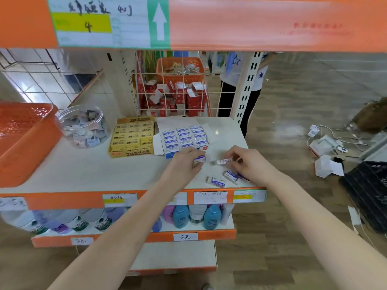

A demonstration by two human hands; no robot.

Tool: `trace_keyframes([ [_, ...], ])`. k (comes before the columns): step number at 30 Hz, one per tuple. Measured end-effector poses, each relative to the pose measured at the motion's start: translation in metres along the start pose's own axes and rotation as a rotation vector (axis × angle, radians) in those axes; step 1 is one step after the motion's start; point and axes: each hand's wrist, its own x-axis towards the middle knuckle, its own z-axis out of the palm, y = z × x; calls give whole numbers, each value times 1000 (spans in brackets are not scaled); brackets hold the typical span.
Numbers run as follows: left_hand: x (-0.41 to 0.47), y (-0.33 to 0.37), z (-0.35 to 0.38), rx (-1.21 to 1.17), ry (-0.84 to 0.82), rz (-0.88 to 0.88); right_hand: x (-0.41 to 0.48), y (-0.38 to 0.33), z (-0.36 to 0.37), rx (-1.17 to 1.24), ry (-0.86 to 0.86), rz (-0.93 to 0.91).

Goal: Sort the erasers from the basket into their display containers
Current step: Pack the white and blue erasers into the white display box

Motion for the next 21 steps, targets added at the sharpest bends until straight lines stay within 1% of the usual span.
trace_keyframes([
  [4,-5,-7,-10,27,72,-35,13,-12,5,38,24,-30],
  [7,-10,-15,-17,17,109,-63,26,-22,8,52,42,-96],
  [12,-20,-29,-29,7,154,-98,48,-32,11,-36,89,-206],
  [14,-22,-33,-33,4,197,-117,57,-37,12,-49,106,-215],
  [18,-20,-39,-37,-10,257,-194,82,-44,18,-148,127,-191],
  [21,-18,-41,-36,-5,257,-217,93,-49,23,-192,86,-180],
])
